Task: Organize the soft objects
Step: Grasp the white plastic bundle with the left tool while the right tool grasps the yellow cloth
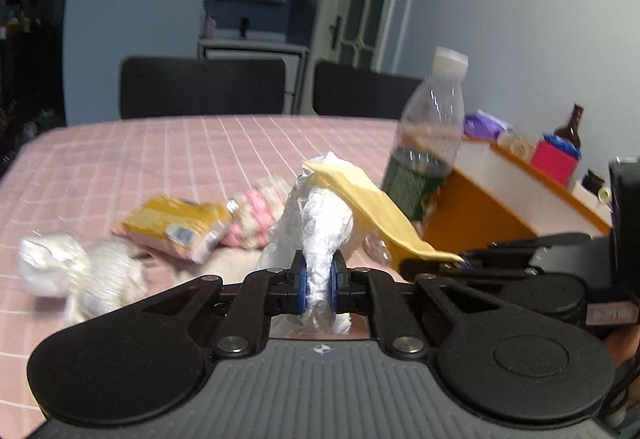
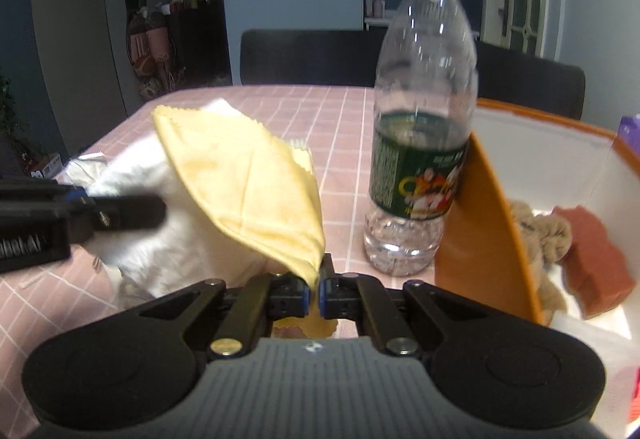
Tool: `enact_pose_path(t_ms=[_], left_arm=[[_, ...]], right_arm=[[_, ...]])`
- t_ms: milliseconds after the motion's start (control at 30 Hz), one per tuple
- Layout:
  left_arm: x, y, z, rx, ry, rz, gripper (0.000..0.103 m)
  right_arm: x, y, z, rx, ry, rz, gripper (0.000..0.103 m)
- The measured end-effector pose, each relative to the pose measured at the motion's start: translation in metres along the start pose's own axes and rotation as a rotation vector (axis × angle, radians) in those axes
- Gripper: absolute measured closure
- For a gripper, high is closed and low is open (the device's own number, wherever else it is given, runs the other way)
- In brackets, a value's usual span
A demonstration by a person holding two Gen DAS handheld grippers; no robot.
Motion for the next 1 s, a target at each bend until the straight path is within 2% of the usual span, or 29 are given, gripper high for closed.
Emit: enact_pose_path(t_ms=[167,300,433,567,667,833,1000], left_arm=[[0.03,0.001,-0.017,-0.001,-0.065,-0.048,0.092],[0.052,-0.002,-0.021,0.003,-0.11,-0.08,0.092],[0.07,-0.008,-0.024,0.006,-0.142,-0.076,0.092],[0.084,-0.034,-0.025,-0.028,-0.159,-0.018,0.092],[0.091,-0.06,-0.026,-0.065,-0.172,0.042,0.092],[0.087,-0.107,-0.03,-0.134,-0.169,0.157,0.092],[0.07,-0.151,-0.034,-0.169,-0.144,0.274,0.092]], right_arm=[[0.031,-0.001,-0.007,-0.006,-0.041,-0.028,0.102],[0.059,-0.005,-0.012,-0.058,-0.057,-0.099,0.102],[0.088,-0.014,-0.014,-0.106,-0.065,-0.141,0.102],[0.114,-0.029,-0.017,-0.124,-0.075,-0.149,0.102],[0.136,-0.043,-0.021,-0.111,-0.091,-0.116,0.102],[0.17,-0.075,-0.027,-0.101,-0.116,-0.028,0.102],[0.184,-0.12,-0.032,-0.086,-0.124,0.099,0.102]])
Point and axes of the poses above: each gripper's, at about its wrist camera, not at the fingertips, and x roughly against the way its jaws point, y to its left, z to its underside, the point moved 8 cm from there along -x, roughly the way its jaws point, and after that the axes turned 5 degrees about x, right-handed, at the moved point
